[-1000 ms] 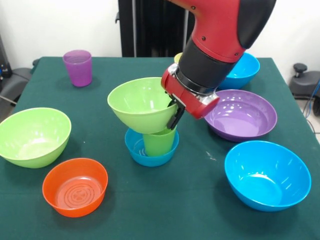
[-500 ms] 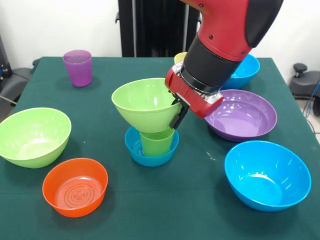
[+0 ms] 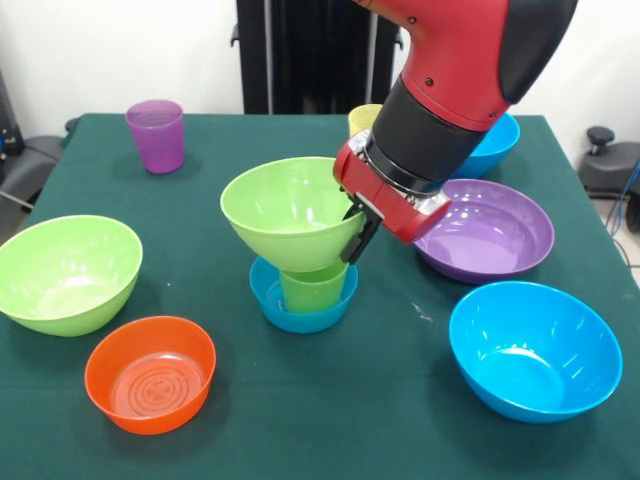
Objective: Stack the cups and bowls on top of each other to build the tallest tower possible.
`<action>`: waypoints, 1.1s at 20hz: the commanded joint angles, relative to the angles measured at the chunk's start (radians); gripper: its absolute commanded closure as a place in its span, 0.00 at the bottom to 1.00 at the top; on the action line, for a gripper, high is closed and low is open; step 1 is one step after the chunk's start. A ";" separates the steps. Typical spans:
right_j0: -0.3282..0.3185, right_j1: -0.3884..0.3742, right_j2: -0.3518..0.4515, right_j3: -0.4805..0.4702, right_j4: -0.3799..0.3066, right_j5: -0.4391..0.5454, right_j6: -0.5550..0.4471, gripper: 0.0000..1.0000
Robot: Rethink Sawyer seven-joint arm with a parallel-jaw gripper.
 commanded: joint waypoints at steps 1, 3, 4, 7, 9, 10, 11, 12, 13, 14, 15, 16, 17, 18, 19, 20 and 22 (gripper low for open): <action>0.002 0.018 0.061 -0.063 -0.043 0.073 0.062 1.00; 0.003 0.024 0.056 -0.069 -0.041 0.080 0.066 1.00; 0.004 0.028 0.053 -0.073 -0.041 0.082 0.068 1.00; 0.006 0.038 0.045 -0.078 -0.039 0.083 0.073 1.00; 0.007 0.044 0.043 -0.079 -0.037 0.076 0.077 1.00; 0.008 0.044 0.041 -0.080 -0.036 0.078 0.079 1.00; 0.012 0.043 0.043 -0.075 -0.034 0.076 0.081 1.00; 0.013 0.039 0.044 -0.073 -0.031 0.078 0.082 1.00; 0.013 0.038 0.044 -0.075 -0.029 0.082 0.082 1.00; 0.015 0.034 0.041 -0.078 -0.028 0.096 0.083 1.00; 0.018 0.031 0.039 -0.077 -0.027 0.102 0.085 1.00; 0.020 0.026 0.038 -0.076 -0.025 0.114 0.085 1.00; 0.021 0.023 0.039 -0.074 -0.023 0.121 0.086 1.00; 0.023 0.020 0.037 -0.073 -0.022 0.129 0.085 1.00; 0.023 0.021 0.037 -0.075 -0.022 0.135 0.085 1.00; 0.025 0.017 0.038 -0.070 -0.020 0.147 0.084 1.00; 0.030 0.007 0.039 -0.052 -0.019 0.149 0.086 1.00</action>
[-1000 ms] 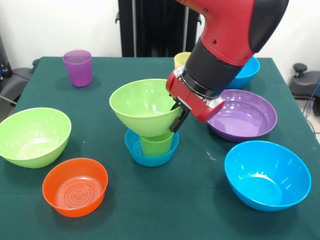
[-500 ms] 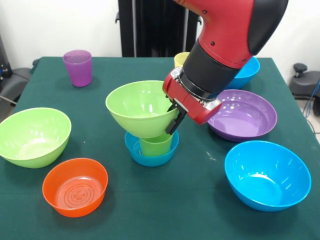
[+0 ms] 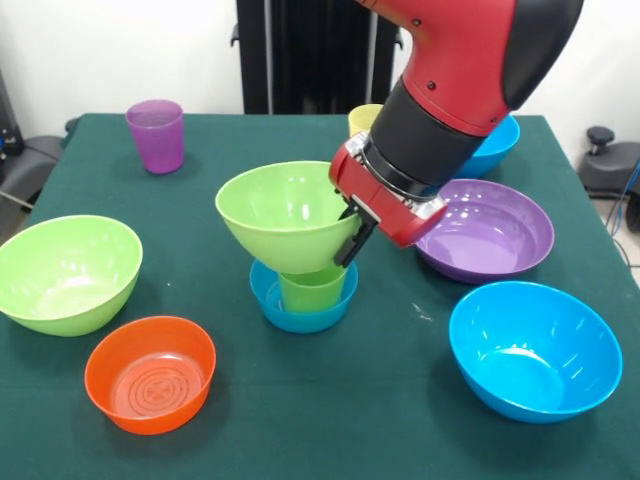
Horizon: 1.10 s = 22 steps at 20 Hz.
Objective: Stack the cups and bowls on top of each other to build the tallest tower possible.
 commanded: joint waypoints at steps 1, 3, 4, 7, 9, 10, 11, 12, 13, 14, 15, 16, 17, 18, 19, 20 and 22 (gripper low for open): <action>0.023 -0.026 0.074 -0.012 -0.020 0.142 0.085 1.00; 0.028 -0.038 0.075 0.005 -0.020 0.149 0.084 1.00; 0.032 -0.048 0.073 0.017 -0.021 0.157 0.083 1.00; 0.038 -0.060 0.072 0.034 -0.023 0.160 0.084 1.00; 0.040 -0.055 0.070 0.033 -0.025 0.156 0.089 1.00; 0.038 -0.050 0.069 0.027 -0.025 0.154 0.089 1.00; 0.037 -0.047 0.069 0.023 -0.026 0.152 0.089 1.00; 0.033 -0.039 0.069 0.014 -0.027 0.144 0.090 1.00; 0.028 -0.033 0.068 0.005 -0.027 0.143 0.089 1.00; 0.023 -0.024 0.068 -0.008 -0.028 0.137 0.087 1.00; 0.020 -0.019 0.069 -0.013 -0.028 0.133 0.088 1.00; 0.016 -0.013 0.069 -0.022 -0.029 0.132 0.085 1.00; 0.016 -0.010 0.068 -0.025 -0.028 0.132 0.086 1.00; 0.015 -0.008 0.067 -0.028 -0.028 0.132 0.087 1.00; 0.015 -0.004 0.066 -0.032 -0.029 0.130 0.088 1.00; 0.013 -0.001 0.064 -0.039 -0.029 0.135 0.087 1.00; 0.012 0.006 0.060 -0.048 -0.030 0.136 0.089 1.00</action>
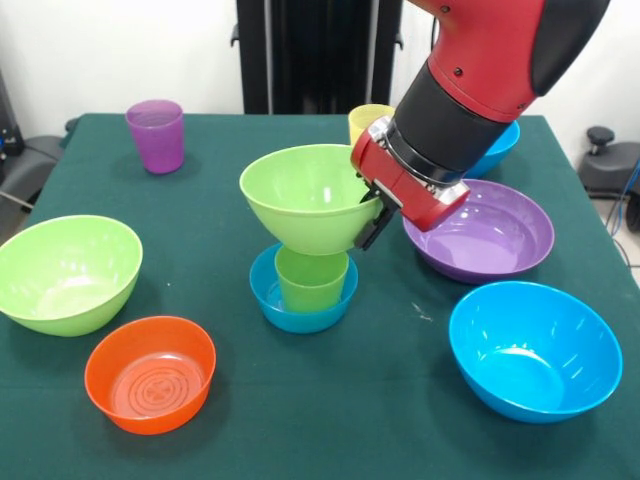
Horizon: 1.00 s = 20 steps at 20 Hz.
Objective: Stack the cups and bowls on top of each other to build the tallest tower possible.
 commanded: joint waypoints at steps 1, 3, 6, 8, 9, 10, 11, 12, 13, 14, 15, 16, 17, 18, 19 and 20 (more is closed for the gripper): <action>-0.011 0.025 0.065 -0.048 -0.030 0.064 0.093 1.00; -0.012 0.028 0.064 -0.050 -0.030 0.063 0.093 1.00; -0.010 0.029 0.060 -0.052 -0.028 0.066 0.097 1.00; -0.010 0.031 0.057 -0.058 -0.027 0.069 0.099 1.00; -0.011 0.033 0.057 -0.062 -0.026 0.072 0.097 1.00; -0.014 0.032 0.056 -0.072 -0.026 0.084 0.091 1.00; -0.015 0.033 0.055 -0.077 -0.025 0.089 0.090 1.00; -0.016 0.032 0.053 -0.082 -0.026 0.095 0.088 1.00; -0.015 0.031 0.054 -0.081 -0.025 0.096 0.089 1.00; -0.016 0.031 0.053 -0.084 -0.025 0.098 0.087 1.00; -0.018 0.034 0.052 -0.092 -0.024 0.102 0.087 1.00; -0.021 0.036 0.052 -0.101 -0.025 0.107 0.081 1.00; -0.022 0.037 0.051 -0.106 -0.025 0.110 0.080 1.00; -0.026 0.038 0.050 -0.116 -0.026 0.117 0.075 1.00; -0.026 0.040 0.048 -0.120 -0.026 0.119 0.074 1.00; -0.029 0.040 0.047 -0.129 -0.026 0.124 0.071 1.00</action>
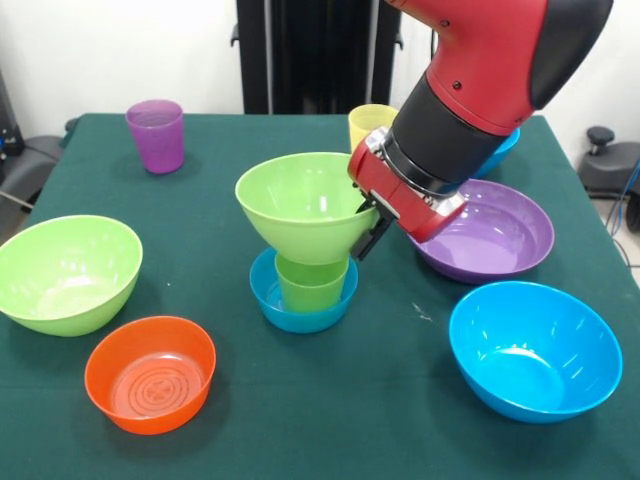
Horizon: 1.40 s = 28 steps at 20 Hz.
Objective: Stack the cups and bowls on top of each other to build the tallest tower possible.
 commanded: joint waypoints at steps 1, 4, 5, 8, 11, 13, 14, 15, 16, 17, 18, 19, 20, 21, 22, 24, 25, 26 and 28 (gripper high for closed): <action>-0.024 0.011 0.057 -0.094 -0.026 0.122 0.070 1.00; -0.029 0.012 0.055 -0.115 -0.025 0.140 0.062 1.00; -0.029 0.011 0.054 -0.116 -0.025 0.143 0.063 1.00; -0.029 0.012 0.052 -0.119 -0.025 0.150 0.066 1.00; -0.030 0.016 0.054 -0.120 -0.026 0.141 0.067 1.00; -0.030 0.018 0.056 -0.115 -0.028 0.132 0.069 1.00; -0.030 0.017 0.057 -0.111 -0.028 0.128 0.069 1.00; -0.029 0.018 0.057 -0.109 -0.029 0.125 0.072 1.00; -0.029 0.019 0.057 -0.108 -0.029 0.123 0.072 1.00; -0.029 0.022 0.058 -0.108 -0.029 0.121 0.073 1.00; -0.029 0.025 0.055 -0.109 -0.031 0.116 0.074 1.00; -0.029 0.029 0.055 -0.108 -0.032 0.111 0.075 1.00; -0.030 0.034 0.055 -0.108 -0.033 0.106 0.077 1.00; -0.031 0.038 0.057 -0.105 -0.034 0.096 0.077 1.00; -0.033 0.042 0.056 -0.108 -0.036 0.091 0.075 1.00; -0.035 0.046 0.053 -0.112 -0.038 0.094 0.072 1.00; -0.035 0.047 0.051 -0.115 -0.039 0.099 0.071 1.00; -0.035 0.048 0.049 -0.117 -0.040 0.102 0.070 1.00; -0.032 0.048 0.048 -0.113 -0.040 0.101 0.071 1.00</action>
